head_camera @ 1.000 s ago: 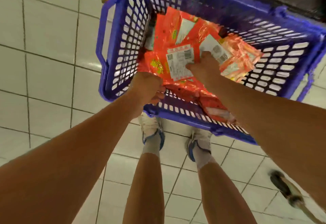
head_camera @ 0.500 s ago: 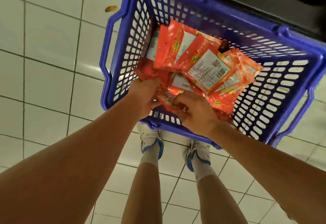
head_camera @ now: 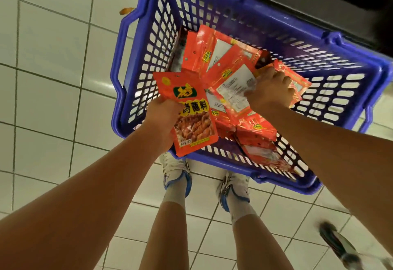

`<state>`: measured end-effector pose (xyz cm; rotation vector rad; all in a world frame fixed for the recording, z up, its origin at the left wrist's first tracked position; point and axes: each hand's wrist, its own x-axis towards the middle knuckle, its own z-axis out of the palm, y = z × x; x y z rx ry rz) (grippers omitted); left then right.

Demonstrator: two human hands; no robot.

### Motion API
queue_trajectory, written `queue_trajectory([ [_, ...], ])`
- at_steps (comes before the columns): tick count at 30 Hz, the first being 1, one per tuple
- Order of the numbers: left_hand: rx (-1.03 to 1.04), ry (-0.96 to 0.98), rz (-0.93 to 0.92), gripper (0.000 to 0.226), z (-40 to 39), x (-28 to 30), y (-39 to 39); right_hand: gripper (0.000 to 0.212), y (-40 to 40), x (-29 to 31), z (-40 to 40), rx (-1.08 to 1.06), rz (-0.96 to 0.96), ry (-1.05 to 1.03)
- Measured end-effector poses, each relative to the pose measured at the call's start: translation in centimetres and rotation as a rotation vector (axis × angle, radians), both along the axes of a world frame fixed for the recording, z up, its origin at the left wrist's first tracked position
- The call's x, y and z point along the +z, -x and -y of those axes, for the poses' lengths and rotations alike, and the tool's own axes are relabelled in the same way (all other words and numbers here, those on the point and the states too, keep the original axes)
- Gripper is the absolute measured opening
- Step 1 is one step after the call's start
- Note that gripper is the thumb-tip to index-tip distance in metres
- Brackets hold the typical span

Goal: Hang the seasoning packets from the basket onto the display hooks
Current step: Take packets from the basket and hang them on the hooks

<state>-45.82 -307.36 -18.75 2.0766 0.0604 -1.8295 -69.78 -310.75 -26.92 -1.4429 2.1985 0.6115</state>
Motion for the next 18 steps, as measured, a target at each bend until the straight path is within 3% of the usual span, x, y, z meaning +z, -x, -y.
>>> queue_trajectory([
  [3, -0.001, -0.006, -0.011, 0.023, 0.0, 0.4, 0.4, 0.053, 0.8, 0.3, -0.1, -0.027, 0.07, 0.059],
  [7, 0.014, 0.032, -0.08, 0.03, 0.1, 1.5, 1.3, 0.015, -0.1, 3.7, -2.6, 0.009, 0.495, 0.136],
  [11, 0.041, 0.08, -0.131, 0.032, 0.1, 3.1, 3.2, 0.018, -3.7, 8.7, -5.9, 0.056, 0.731, 0.22],
  [14, 0.011, 0.134, -0.194, 0.032, -0.4, 4.4, 4.5, 0.03, -6.0, 10.9, -7.8, 0.145, 0.782, 0.206],
  [18, -0.09, 0.137, -0.104, 0.018, -1.1, 6.0, 4.1, 0.033, -7.1, 13.5, -8.6, 0.197, 0.879, 0.155],
])
